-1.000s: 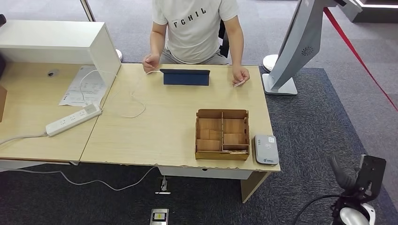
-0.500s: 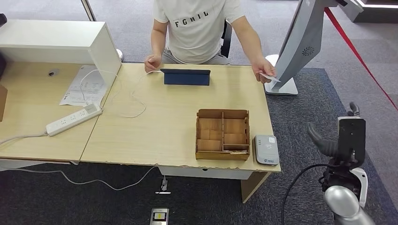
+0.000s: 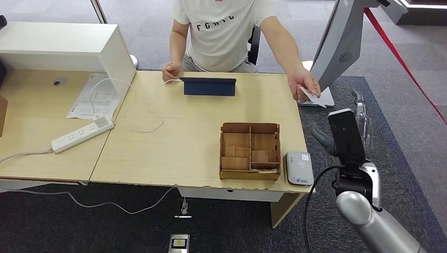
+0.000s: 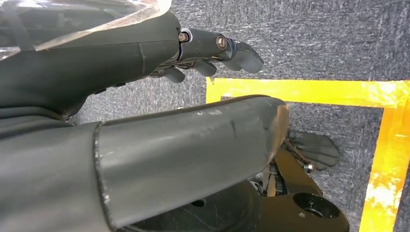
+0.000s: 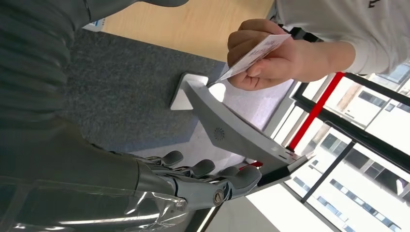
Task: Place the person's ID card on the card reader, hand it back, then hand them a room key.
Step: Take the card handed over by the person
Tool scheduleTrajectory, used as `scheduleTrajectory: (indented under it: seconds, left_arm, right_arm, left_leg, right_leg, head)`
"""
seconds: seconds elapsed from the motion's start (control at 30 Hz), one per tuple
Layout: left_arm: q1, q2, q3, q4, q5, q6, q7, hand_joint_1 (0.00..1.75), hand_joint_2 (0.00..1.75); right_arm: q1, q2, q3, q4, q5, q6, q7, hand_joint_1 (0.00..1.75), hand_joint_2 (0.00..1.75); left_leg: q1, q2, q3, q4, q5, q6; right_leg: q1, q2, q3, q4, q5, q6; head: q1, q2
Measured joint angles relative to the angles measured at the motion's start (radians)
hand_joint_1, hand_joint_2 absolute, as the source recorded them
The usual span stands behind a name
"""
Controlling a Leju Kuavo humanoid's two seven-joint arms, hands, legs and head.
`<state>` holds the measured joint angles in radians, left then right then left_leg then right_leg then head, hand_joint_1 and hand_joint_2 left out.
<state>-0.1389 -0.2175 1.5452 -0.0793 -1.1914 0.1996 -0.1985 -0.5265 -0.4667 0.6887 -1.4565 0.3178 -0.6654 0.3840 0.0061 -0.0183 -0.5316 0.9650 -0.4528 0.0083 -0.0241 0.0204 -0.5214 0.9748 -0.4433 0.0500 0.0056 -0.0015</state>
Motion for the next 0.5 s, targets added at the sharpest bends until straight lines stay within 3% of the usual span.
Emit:
scheduleTrajectory:
  seconds: [0.17,0.5]
  left_arm:
    - [0.0,0.001,0.0,0.0,0.013,0.008,0.008,0.0,0.0]
    - [0.001,0.003,0.0,0.0,0.012,0.005,0.007,0.0,0.0]
  right_arm:
    - [-0.058,0.003,0.092,0.076,0.07,0.005,0.086,0.0,1.75]
    - [-0.098,0.0,0.188,0.165,0.074,0.01,0.125,0.0,1.75]
  left_leg:
    - [0.0,0.0,0.0,0.0,0.0,0.0]
    - [0.0,0.0,0.0,0.0,0.0,0.0]
  right_leg:
    - [0.0,0.0,0.0,0.0,0.0,0.0]
    - [0.0,0.0,0.0,0.0,0.0,0.0]
  head:
    - [0.0,0.0]
    - [0.0,0.0]
